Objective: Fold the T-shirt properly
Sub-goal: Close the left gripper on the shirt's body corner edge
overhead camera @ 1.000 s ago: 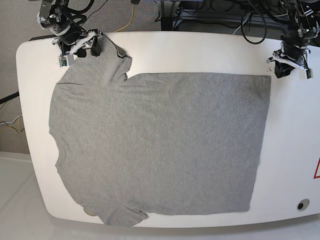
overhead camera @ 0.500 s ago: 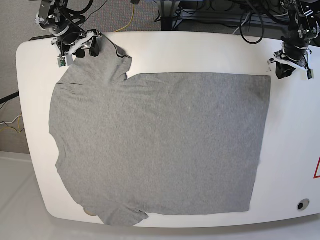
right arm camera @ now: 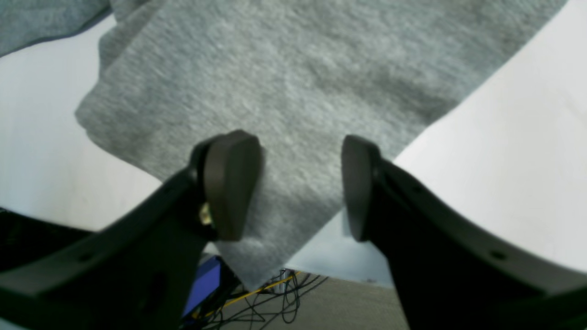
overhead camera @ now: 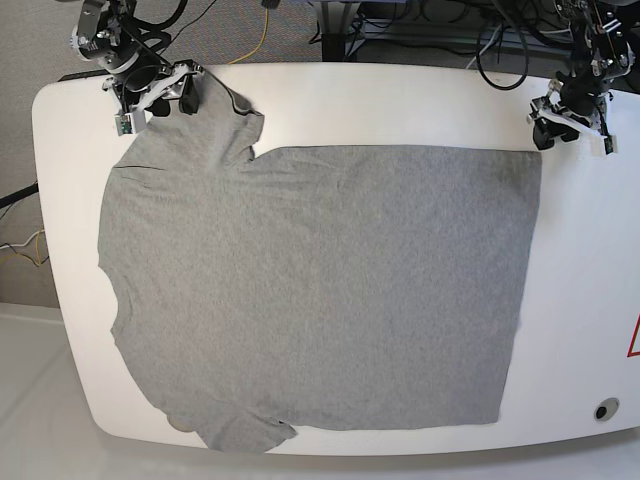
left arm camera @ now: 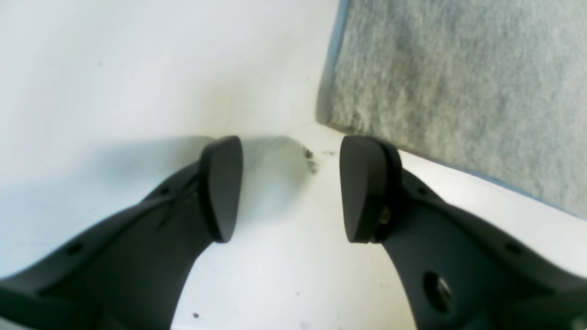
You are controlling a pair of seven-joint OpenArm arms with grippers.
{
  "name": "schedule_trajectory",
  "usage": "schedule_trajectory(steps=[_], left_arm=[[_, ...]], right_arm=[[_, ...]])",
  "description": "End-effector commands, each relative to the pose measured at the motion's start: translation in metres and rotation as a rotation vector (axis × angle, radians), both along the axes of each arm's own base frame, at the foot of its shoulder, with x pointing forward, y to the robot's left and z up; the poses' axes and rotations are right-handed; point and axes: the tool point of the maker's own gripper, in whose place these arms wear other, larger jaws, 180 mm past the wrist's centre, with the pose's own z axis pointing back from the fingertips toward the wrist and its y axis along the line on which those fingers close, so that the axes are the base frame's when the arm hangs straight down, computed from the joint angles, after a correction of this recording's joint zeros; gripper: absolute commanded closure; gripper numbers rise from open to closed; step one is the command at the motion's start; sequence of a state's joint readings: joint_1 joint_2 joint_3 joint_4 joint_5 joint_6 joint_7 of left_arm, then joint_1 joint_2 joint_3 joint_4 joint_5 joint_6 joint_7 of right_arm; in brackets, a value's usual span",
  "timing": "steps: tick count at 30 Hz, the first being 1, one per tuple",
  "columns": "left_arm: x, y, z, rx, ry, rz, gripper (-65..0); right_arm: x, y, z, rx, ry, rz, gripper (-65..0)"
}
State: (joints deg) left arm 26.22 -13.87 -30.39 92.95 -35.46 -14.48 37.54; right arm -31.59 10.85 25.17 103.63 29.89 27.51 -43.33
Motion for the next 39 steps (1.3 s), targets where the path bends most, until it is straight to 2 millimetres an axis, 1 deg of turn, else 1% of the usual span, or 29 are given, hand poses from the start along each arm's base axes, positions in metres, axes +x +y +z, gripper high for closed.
schedule_trajectory(steps=[1,12,16,22,26,30,36,39], left_arm=[[0.0087,0.0026,0.0101,0.003,-0.036,-0.017,-31.6],[0.0178,-0.0019,0.0179,-0.051,-0.065,-0.049,-31.9],[0.0167,-0.0004,0.0157,-0.071,-0.070,-0.033,-31.6],[0.0165,0.0065,0.0143,-0.085,-0.102,0.000,-27.8],[0.0171,0.0052,0.0133,-0.083,-0.107,-0.009,-26.3],[0.0168,0.0000,0.0107,-0.084,-0.084,-0.024,-30.3],[0.0178,-0.0018,0.0115,-0.085,-0.082,-0.032,-31.5],[0.0160,0.0009,0.0092,-0.087,-0.073,-0.015,-31.4]], right_arm=[[0.0025,-0.0030,0.0048,-0.008,-0.018,0.010,-31.8],[0.0038,-0.0038,0.0037,-0.006,-0.013,0.011,-31.8],[0.0035,-0.0042,0.0025,-0.004,-0.010,0.010,-31.8],[0.0029,-0.0045,0.0023,-0.004,-0.010,0.008,-31.8],[0.0028,-0.0047,0.0020,-0.004,-0.009,0.008,-31.7],[0.0019,-0.0061,0.0025,-0.008,-0.006,0.004,-31.8],[0.0018,-0.0063,0.0028,-0.008,-0.006,0.004,-32.1],[0.0013,-0.0065,0.0030,-0.008,-0.007,0.001,-32.5]])
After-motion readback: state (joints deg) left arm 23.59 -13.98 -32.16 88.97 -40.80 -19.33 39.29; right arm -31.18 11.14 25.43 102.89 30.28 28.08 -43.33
